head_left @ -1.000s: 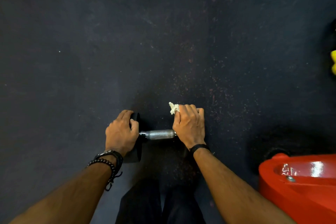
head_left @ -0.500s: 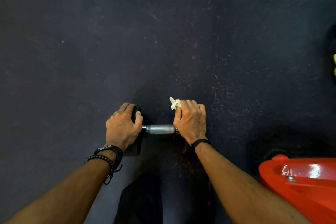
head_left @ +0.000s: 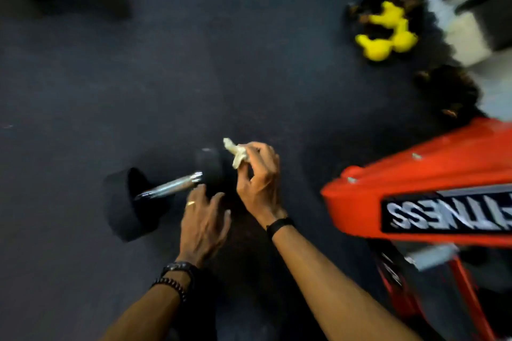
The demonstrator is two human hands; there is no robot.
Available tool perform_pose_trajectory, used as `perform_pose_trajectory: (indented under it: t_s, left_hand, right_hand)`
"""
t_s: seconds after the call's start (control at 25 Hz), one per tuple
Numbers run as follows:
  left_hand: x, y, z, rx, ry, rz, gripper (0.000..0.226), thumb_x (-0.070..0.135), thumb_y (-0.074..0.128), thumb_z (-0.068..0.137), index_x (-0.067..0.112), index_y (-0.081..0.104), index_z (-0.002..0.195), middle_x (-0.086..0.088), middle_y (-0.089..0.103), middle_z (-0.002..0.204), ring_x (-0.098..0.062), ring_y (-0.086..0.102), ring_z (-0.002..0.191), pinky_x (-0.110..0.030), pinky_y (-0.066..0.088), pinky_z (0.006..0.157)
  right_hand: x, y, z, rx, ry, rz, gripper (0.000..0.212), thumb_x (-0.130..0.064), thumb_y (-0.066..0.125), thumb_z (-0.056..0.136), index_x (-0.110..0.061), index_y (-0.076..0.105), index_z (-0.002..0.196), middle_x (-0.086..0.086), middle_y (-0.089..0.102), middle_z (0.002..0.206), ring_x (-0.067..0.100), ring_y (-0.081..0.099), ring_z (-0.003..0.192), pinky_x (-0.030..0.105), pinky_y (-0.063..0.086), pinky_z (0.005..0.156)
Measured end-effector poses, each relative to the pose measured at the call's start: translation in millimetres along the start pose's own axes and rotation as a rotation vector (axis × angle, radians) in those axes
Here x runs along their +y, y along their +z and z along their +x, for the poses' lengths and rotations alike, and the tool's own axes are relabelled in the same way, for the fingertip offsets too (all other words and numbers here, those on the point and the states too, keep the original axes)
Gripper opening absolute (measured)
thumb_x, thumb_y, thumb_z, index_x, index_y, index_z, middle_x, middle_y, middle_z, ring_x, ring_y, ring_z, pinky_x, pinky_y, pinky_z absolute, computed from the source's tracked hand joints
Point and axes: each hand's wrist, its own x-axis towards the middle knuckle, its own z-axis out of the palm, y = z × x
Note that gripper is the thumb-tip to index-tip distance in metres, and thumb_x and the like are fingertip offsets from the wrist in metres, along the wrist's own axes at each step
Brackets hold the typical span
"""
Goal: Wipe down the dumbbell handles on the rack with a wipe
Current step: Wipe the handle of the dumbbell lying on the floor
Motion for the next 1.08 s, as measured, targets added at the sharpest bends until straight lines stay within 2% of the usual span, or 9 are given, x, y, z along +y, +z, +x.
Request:
perform_pose_trajectory:
  t_s: [0.12,0.16,0.28,0.4,0.56,0.68,0.88,0.96,1.08]
  left_hand:
    - [49.2,17.2,-9.6,-0.107,-0.200,-0.011,0.045,0.038,0.055,0.086,0.003,0.062,0.113,-0.043,0.031,0.143,-0.054,0.051,0.102,-0.057,0.048,0.083]
    - [63.5,23.2,-12.1,-0.118,-0.181,0.022,0.047,0.036,0.054,0.083,0.000,0.059,0.113,-0.045,0.030,0.142,-0.056,0.050,0.102,-0.060,0.047,0.081]
    - [104.1,40.7,-22.6,-0.121,0.200,0.152,0.056,0.038,0.047,0.082,-0.005,0.055,0.116,-0.038,0.046,0.131,-0.054,0.051,0.106,-0.060,0.046,0.080]
    - [187.3,53.9,-33.6,-0.125,0.469,0.056,0.052,0.045,0.043,0.088,0.003,0.060,0.112,-0.020,0.061,0.107,-0.043,0.059,0.098,-0.050,0.051,0.078]
    - [291.6,69.7,-52.2,-0.185,0.556,-0.039,0.047,0.050,0.040,0.091,0.013,0.059,0.113,-0.010,0.065,0.102,-0.035,0.062,0.092,-0.041,0.050,0.077]
    - [329.5,81.4,-66.8,-0.227,0.549,-0.026,0.045,0.049,0.040,0.091,0.016,0.056,0.116,-0.009,0.065,0.107,-0.034,0.064,0.092,-0.041,0.050,0.076]
    - [350.3,86.1,-63.3,-0.230,0.578,0.051,0.045,0.051,0.041,0.089,0.020,0.054,0.119,-0.004,0.062,0.114,-0.031,0.062,0.100,-0.041,0.047,0.083]
    - [348.0,90.7,-57.1,-0.270,0.584,0.079,0.057,0.060,0.039,0.088,0.019,0.054,0.125,-0.003,0.059,0.124,-0.029,0.060,0.110,-0.041,0.045,0.091]
    - [341.4,103.2,-53.1,-0.435,0.599,0.097,0.107,0.090,0.028,0.077,0.010,0.037,0.148,-0.009,0.041,0.152,-0.027,0.040,0.140,-0.045,0.033,0.113]
  right_hand:
    - [37.5,-102.3,-58.5,0.155,0.101,-0.025,0.026,0.000,0.053,0.085,-0.003,0.068,0.105,0.009,0.058,0.103,0.027,0.057,0.095,0.039,0.048,0.084]
    - [52.4,-137.0,-82.3,0.185,0.116,-0.053,0.029,0.002,0.053,0.084,-0.002,0.068,0.108,0.010,0.058,0.104,0.027,0.058,0.096,0.040,0.048,0.084]
    - [92.1,-218.4,-144.3,0.236,0.102,-0.176,0.035,0.002,0.050,0.081,-0.002,0.068,0.111,0.009,0.059,0.104,0.027,0.059,0.096,0.037,0.049,0.085]
    - [128.4,-271.2,-184.1,0.284,0.116,-0.215,0.034,0.002,0.048,0.081,-0.001,0.068,0.108,0.009,0.060,0.103,0.028,0.059,0.094,0.041,0.050,0.083]
    - [172.4,-313.6,-206.4,0.258,0.186,-0.280,0.033,-0.005,0.052,0.084,-0.003,0.068,0.113,0.007,0.063,0.102,0.026,0.058,0.095,0.040,0.048,0.085]
    - [194.6,-327.5,-215.5,0.182,0.259,-0.234,0.038,-0.006,0.057,0.083,-0.007,0.063,0.120,0.006,0.068,0.109,0.025,0.061,0.097,0.043,0.049,0.087]
    - [211.7,-325.9,-214.7,0.081,0.272,-0.197,0.030,-0.004,0.058,0.076,-0.014,0.064,0.103,-0.002,0.063,0.100,0.018,0.057,0.092,0.042,0.047,0.077]
    - [221.2,-323.9,-210.0,0.043,0.236,-0.224,0.027,-0.007,0.052,0.079,-0.012,0.067,0.100,0.000,0.062,0.104,0.019,0.058,0.097,0.041,0.048,0.079]
    - [236.2,-320.7,-197.4,-0.042,0.130,-0.292,0.031,-0.008,0.047,0.081,-0.009,0.071,0.100,0.006,0.064,0.110,0.020,0.056,0.103,0.039,0.049,0.085]
